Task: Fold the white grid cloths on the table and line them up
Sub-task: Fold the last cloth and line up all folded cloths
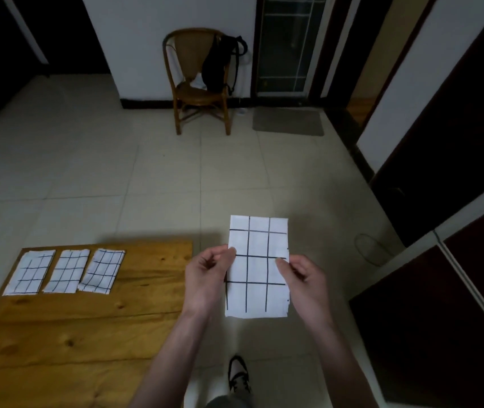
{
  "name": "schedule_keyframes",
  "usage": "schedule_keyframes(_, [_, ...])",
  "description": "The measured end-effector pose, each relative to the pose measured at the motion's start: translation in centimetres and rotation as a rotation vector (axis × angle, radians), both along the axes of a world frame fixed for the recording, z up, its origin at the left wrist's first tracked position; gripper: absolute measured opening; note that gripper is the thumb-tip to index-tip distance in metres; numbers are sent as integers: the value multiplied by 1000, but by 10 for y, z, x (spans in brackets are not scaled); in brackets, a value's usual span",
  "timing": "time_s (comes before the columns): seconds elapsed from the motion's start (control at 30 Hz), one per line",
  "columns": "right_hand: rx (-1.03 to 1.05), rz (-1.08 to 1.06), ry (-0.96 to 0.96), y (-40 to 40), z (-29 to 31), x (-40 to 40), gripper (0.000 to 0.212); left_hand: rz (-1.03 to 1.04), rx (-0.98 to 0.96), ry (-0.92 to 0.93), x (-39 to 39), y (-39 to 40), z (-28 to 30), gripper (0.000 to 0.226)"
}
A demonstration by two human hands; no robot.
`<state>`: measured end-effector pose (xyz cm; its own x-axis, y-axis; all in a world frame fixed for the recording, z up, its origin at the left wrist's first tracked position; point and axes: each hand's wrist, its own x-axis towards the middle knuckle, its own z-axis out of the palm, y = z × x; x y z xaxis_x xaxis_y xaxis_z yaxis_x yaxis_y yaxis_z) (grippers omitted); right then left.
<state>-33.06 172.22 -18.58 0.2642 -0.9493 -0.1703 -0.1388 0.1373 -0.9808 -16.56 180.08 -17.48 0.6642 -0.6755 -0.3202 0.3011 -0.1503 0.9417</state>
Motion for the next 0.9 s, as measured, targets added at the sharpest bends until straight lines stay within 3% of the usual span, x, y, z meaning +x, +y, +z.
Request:
schedule_keyframes(0.57, [-40,160,-8,-186,-4,112,6,111,15,-110,101,-154,-3,10])
schedule_keyframes(0.9, [-235,381,113,-340,-5,200,7,278,78,-244,171,-283,-2,9])
